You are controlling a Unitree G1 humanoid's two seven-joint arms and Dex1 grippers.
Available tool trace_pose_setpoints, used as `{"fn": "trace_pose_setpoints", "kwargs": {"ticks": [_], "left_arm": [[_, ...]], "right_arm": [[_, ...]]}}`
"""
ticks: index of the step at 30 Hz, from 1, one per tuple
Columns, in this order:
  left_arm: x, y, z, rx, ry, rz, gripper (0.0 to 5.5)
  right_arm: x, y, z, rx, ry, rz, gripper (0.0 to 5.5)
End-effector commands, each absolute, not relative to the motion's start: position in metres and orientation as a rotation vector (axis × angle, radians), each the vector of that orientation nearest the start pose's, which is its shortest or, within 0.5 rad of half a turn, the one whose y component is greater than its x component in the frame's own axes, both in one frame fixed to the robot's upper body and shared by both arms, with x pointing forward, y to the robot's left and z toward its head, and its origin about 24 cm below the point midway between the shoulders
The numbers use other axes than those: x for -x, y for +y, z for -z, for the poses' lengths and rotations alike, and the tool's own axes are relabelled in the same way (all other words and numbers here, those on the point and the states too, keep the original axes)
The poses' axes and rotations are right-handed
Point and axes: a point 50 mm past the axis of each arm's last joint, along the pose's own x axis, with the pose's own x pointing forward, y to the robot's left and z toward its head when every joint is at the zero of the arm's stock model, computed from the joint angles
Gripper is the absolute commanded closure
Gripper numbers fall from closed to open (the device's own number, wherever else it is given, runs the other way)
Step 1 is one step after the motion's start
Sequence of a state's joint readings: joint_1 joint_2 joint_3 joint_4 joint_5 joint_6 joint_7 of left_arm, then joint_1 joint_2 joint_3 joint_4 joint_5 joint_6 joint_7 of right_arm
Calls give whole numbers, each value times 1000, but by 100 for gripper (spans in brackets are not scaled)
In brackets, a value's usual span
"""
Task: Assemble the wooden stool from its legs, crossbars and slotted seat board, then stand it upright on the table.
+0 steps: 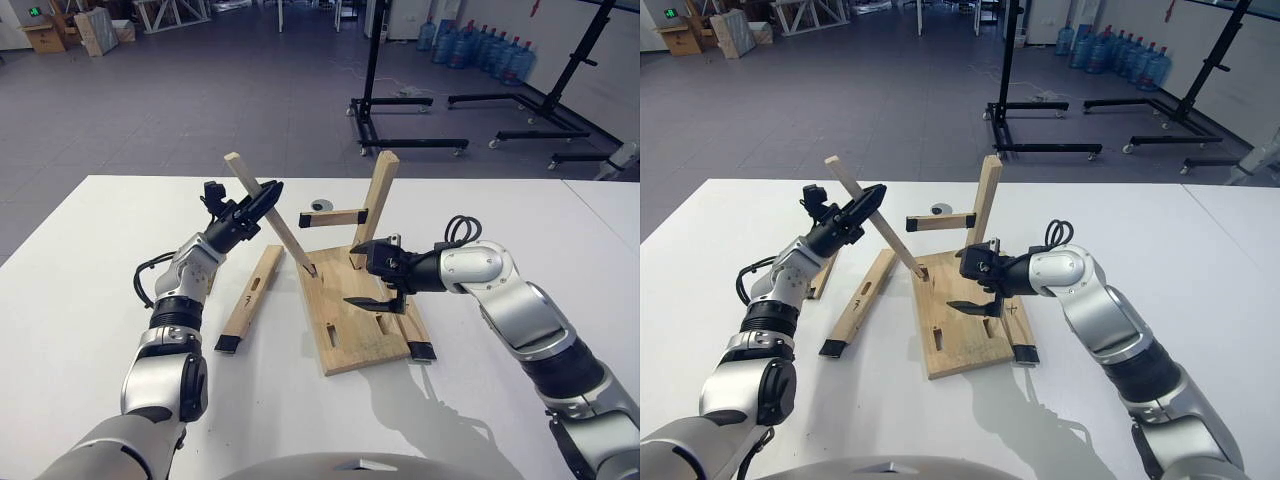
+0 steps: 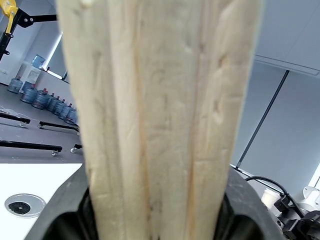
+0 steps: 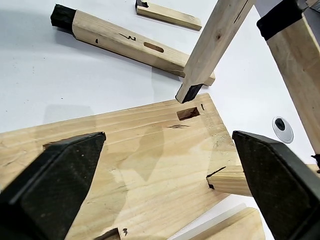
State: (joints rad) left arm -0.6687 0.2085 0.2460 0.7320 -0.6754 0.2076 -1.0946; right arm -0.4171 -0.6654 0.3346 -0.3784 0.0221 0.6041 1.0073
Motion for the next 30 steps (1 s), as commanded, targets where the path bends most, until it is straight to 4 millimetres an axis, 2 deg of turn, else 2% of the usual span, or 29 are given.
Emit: {"fn": "trace_pose_setpoints", "kwargs": {"ticks": [1, 7, 12, 16, 19, 24, 30], "left_arm": [[-351, 159, -104, 623, -170, 979, 349], [-352, 150, -101, 639, -157, 1010, 349], [-351, 152, -115, 640, -225, 1012, 349], [-346, 153, -118, 625, -252, 1061, 349], [-337, 154, -111, 584, -277, 1112, 349], [-330, 154, -95, 417, -259, 1175, 349], [-335, 156, -101, 413, -303, 1210, 349]], "right_arm": [[-260, -126, -140, 730, 281, -1196, 82], [-258, -124, -138, 728, 283, -1204, 82], [-257, -122, -137, 720, 282, -1199, 82], [-256, -121, -135, 712, 283, -1198, 82], [-256, -120, -135, 710, 283, -1202, 82], [-255, -118, -133, 707, 284, -1211, 82], [-254, -116, -131, 704, 283, -1214, 82]]}}
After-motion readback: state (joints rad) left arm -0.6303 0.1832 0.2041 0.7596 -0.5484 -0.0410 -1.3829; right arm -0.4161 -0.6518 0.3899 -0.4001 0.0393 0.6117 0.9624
